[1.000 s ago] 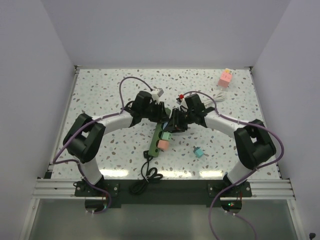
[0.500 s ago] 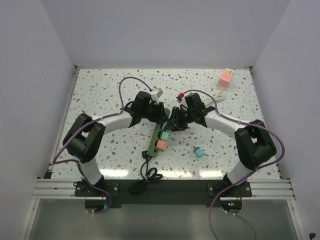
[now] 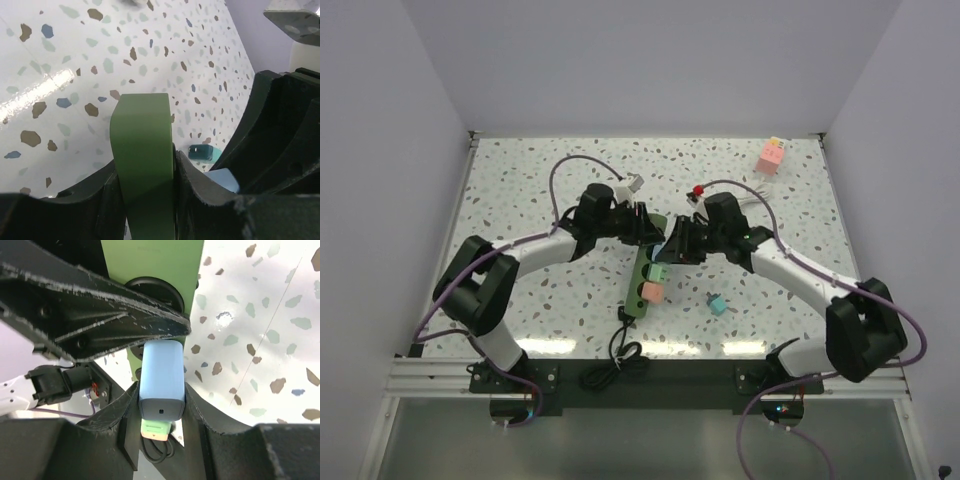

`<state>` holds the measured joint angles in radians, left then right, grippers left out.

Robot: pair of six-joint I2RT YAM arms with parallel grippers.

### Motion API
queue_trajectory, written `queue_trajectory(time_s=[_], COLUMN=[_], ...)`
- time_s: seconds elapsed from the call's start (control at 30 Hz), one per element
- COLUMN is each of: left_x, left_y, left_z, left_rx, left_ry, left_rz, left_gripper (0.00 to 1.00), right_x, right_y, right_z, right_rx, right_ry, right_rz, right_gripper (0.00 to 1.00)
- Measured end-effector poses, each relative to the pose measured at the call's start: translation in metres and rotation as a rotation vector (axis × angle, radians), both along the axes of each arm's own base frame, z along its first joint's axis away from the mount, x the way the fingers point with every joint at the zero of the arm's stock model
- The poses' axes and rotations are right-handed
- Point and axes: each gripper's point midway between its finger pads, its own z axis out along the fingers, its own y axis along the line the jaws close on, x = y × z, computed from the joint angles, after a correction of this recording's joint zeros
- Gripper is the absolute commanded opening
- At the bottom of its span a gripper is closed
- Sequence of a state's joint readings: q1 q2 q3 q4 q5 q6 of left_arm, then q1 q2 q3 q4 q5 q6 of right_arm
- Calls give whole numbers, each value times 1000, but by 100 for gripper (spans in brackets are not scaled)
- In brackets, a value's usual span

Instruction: Pull the plug off the socket

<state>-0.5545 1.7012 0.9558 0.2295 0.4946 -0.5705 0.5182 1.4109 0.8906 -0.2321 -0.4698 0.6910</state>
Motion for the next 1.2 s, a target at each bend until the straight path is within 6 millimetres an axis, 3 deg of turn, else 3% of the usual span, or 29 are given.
queue_trajectory(time_s=[0.1, 0.23, 0.3, 0.43, 0.67, 0.7, 0.77, 0.8, 0.93, 1.03, 1.2], left_x=[4, 27, 29, 28, 28, 28, 28, 28, 27, 27, 26], left_y=[10, 65, 78, 77, 75, 75, 75, 75, 75, 75, 73], left_z=[5, -34, -44, -45, -38, -37, -36, -36, -36, -36, -35], left_rx=[10, 131, 165, 175, 181, 183, 183, 183, 184, 184, 176], left_ry=[-31, 39, 65, 61, 48, 46, 45, 45, 46, 46, 48], left_rz=[28, 196, 237, 236, 222, 221, 218, 218, 216, 215, 205], left_gripper=[0, 0, 0, 0, 0, 0, 0, 0, 0, 0, 0], right_x=[-12, -19, -23, -31, -49, -53, -60, -64, -69, -72, -63], right_y=[-14, -33, -37, -48, -67, -69, -73, -75, -81, -83, -76], right_z=[16, 20, 13, -5, -56, -61, -67, -69, -72, -71, -46], right_rx=[8, -8, -29, -111, -274, -284, -302, -310, -341, -347, -303], right_ry=[-44, -55, -36, 12, 179, 197, 227, 240, 262, 264, 206], right_rz=[-9, -33, -27, -23, 4, 7, 13, 13, 8, 11, 13], right_gripper=[0, 0, 0, 0, 0, 3, 22, 37, 69, 78, 79])
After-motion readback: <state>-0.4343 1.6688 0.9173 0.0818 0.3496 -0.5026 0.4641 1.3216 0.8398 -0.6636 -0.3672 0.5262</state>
